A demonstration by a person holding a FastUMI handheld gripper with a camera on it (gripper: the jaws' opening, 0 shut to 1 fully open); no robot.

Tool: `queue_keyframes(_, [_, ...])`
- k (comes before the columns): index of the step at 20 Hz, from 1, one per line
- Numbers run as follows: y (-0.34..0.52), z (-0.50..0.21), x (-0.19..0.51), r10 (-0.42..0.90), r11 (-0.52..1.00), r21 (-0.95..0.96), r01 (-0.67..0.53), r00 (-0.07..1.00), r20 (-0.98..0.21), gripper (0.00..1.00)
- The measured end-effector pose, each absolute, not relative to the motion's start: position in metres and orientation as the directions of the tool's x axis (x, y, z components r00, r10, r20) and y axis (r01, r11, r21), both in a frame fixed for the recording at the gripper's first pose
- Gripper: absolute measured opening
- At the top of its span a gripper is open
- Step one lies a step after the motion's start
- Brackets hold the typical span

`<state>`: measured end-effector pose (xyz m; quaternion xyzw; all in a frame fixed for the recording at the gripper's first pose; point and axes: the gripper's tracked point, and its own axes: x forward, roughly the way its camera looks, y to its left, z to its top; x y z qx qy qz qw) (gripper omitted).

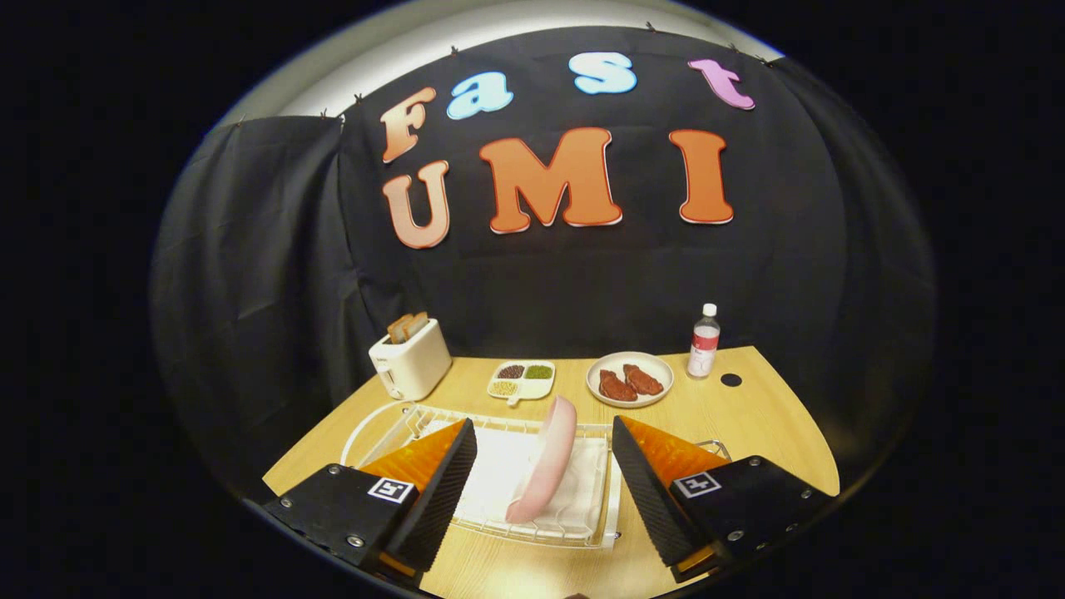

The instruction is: Take the plate from the dish rack, then take the spoon from the basket and place it into the plate.

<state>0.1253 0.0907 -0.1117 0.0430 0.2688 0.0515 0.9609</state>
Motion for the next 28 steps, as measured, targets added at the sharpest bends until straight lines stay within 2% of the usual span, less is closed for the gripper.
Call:
queue_keyframes(4, [0.103, -0.136, 0.148, 0.137, 0.988, 0.140, -0.064, 0.777, -0.614, 0.94])
queue_keyframes(13, [0.112, -0.210, 0.168, 0.045, 0.999, 0.039, -0.023, 0.570, -0.821, 0.87])
queue_keyframes(15, [0.109, -0.226, 0.172, 0.013, 1.000, 0.020, 0.008, 0.530, -0.848, 0.82])
queue_keyframes(19, [0.108, -0.250, 0.175, -0.041, 0.999, -0.031, 0.030, 0.479, -0.877, 0.64])
queue_keyframes(20, [0.112, -0.254, 0.171, -0.031, 0.999, -0.023, 0.022, 0.461, -0.887, 0.53])
queue_keyframes(22, [0.110, -0.255, 0.172, -0.046, 0.999, -0.028, 0.047, 0.451, -0.891, 0.43])
queue_keyframes(25, [0.101, -0.243, 0.181, -0.088, 0.993, -0.044, 0.106, 0.460, -0.884, 0.38])
queue_keyframes(28, [0.082, -0.217, 0.196, -0.171, 0.983, -0.110, 0.145, 0.528, -0.832, 0.32])
